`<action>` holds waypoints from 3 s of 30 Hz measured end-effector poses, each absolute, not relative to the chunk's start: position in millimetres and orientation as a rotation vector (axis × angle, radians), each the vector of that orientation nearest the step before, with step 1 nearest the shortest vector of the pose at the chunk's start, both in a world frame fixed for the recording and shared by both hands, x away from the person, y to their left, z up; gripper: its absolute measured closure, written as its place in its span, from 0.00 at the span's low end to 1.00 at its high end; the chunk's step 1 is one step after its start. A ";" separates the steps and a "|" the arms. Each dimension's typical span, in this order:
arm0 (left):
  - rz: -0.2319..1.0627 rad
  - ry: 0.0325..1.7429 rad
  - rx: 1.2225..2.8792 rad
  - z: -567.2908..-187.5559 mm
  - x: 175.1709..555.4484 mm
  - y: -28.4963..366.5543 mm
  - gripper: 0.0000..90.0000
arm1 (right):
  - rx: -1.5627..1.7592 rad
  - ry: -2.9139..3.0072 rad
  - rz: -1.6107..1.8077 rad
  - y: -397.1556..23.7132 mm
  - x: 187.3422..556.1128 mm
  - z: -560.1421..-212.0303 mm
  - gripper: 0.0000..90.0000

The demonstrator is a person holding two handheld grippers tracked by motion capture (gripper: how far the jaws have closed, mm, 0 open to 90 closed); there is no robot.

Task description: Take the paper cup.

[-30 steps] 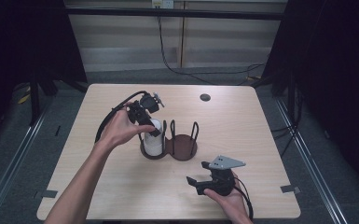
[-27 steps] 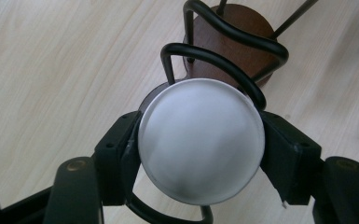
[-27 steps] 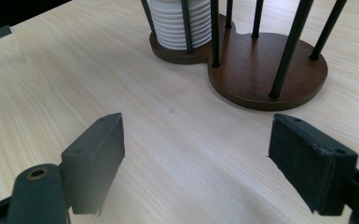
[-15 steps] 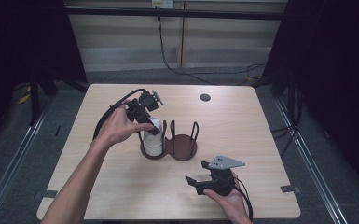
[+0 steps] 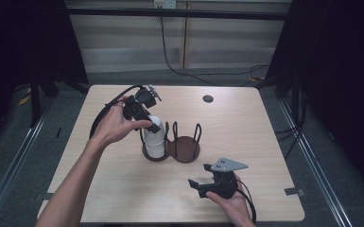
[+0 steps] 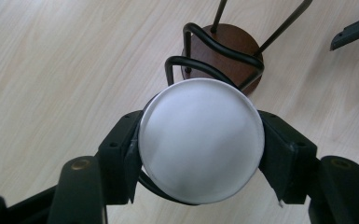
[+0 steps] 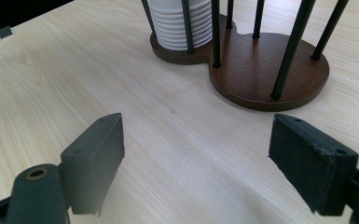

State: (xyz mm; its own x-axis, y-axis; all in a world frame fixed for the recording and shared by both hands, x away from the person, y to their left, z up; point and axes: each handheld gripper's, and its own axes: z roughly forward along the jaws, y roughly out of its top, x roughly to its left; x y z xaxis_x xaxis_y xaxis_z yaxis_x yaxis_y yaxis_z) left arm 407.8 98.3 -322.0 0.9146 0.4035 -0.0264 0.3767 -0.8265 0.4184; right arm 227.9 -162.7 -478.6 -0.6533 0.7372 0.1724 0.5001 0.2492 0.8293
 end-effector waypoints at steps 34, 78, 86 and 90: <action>0.146 0.541 2.546 -287.8 393.4 118.6 0.42 | 1.136 2.272 1.361 -161.0 227.8 -478.4 0.19; 0.093 0.484 2.203 -310.6 336.7 157.6 0.42 | 1.126 2.244 1.418 -160.1 231.9 -474.3 0.18; 0.053 0.454 2.158 -318.2 323.6 162.0 0.42 | 1.087 2.244 1.501 -160.9 231.5 -466.4 0.16; 0.042 0.447 2.167 -327.9 317.9 161.8 0.42 | 1.096 2.256 1.525 -160.3 232.9 -463.0 0.16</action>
State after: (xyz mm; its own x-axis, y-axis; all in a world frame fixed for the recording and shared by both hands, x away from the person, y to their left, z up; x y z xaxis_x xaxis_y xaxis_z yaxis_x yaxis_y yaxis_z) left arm 317.9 161.8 -327.9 0.9343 0.3311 -0.1322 0.3009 -0.5334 0.7905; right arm 232.9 -160.3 -463.0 -0.7030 0.6743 0.2262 0.4612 0.1901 0.8667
